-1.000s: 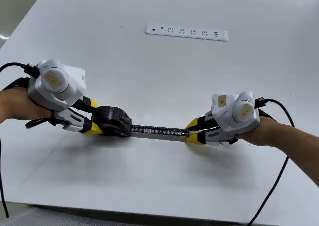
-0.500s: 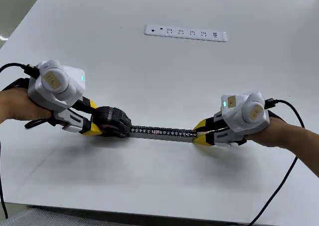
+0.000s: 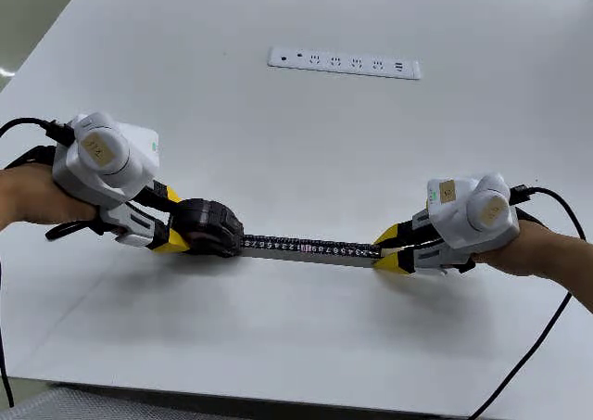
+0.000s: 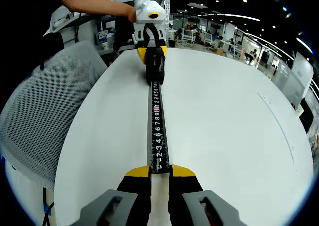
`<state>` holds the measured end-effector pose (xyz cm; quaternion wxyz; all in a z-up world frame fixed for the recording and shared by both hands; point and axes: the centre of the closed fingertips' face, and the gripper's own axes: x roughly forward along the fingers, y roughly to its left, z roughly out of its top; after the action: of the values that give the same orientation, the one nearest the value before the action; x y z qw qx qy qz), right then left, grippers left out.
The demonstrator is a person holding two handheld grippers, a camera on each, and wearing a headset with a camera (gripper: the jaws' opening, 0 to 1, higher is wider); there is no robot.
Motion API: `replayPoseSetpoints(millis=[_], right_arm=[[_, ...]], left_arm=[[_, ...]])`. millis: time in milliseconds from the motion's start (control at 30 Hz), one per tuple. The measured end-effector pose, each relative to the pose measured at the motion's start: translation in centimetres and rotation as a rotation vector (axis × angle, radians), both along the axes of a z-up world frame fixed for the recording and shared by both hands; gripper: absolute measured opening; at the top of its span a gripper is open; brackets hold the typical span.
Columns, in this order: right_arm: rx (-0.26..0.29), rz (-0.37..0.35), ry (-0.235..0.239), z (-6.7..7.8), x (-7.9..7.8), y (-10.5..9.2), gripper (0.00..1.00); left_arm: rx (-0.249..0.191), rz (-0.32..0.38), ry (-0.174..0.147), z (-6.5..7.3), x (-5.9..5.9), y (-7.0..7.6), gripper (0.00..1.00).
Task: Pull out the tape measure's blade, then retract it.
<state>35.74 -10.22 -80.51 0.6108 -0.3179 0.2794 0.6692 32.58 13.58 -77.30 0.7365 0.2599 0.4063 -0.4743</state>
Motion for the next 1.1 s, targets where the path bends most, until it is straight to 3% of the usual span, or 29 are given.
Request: replayPoseSetpoints(millis=[1100], right_arm=[[-0.039, -0.047, 0.006, -0.3, 0.4, -4.0, 0.09]], left_arm=[[0.008, -0.010, 0.008, 0.0, 0.0, 0.0, 0.24]])
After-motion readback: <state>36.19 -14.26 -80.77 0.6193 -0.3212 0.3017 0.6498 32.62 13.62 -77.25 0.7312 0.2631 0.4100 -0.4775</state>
